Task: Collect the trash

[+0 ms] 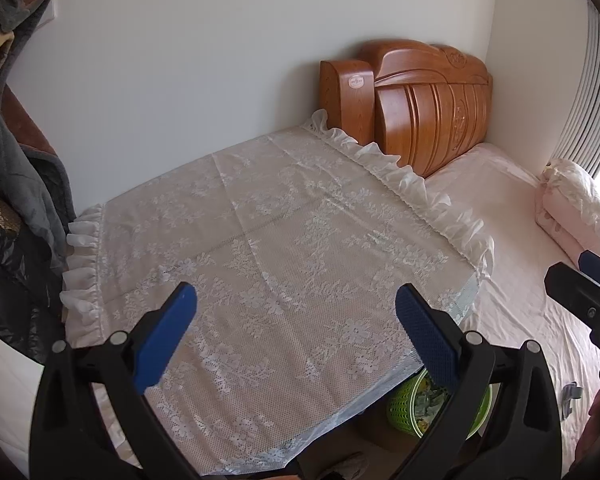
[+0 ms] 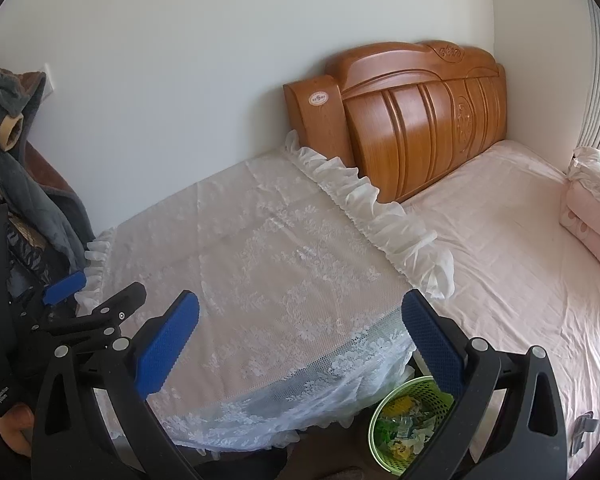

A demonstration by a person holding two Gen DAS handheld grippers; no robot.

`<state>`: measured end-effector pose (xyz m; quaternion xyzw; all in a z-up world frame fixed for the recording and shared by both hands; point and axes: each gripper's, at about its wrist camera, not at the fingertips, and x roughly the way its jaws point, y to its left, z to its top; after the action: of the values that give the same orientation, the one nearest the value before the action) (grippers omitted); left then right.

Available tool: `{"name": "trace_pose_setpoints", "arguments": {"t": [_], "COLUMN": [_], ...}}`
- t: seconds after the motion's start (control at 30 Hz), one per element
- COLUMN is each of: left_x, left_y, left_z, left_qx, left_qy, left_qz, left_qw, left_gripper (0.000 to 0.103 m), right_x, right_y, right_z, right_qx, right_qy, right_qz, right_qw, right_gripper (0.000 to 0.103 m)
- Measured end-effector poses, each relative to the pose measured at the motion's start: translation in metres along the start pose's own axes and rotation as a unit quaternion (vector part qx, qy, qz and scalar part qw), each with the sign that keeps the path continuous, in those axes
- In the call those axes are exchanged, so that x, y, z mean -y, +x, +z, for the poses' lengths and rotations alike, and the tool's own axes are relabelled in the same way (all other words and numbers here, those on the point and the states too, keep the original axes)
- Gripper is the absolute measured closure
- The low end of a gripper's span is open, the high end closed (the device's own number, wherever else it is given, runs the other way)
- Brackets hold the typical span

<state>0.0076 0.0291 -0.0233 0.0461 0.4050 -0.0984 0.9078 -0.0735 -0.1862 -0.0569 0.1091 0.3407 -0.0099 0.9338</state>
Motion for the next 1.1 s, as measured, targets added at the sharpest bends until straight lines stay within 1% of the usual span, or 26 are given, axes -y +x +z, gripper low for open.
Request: {"name": "trace_pose_setpoints", "arguments": {"t": [0.57, 1.1], "left_x": [-0.0072, -0.0032], "left_y": [0.0034, 0.0059], "left_z": [0.0006, -0.0010], "left_qx": [-0.004, -0.008], "left_qy": [-0.008, -0.008], "left_qz": [0.002, 0.006], "left_qw": [1.0000, 0.9999], "left_gripper": [0.008, 0.008], "right_x": [-0.0017, -0.0011], "right_y": [0.0039, 0.0065], "right_z": [-0.0009, -0.0005], "right_qx": [-0.003, -0.009], "right_qy": [-0.001, 0.001], "right_qz": [0.003, 0.004], "right_qw": [1.000, 1.000], "right_gripper": [0.002, 0.002]}}
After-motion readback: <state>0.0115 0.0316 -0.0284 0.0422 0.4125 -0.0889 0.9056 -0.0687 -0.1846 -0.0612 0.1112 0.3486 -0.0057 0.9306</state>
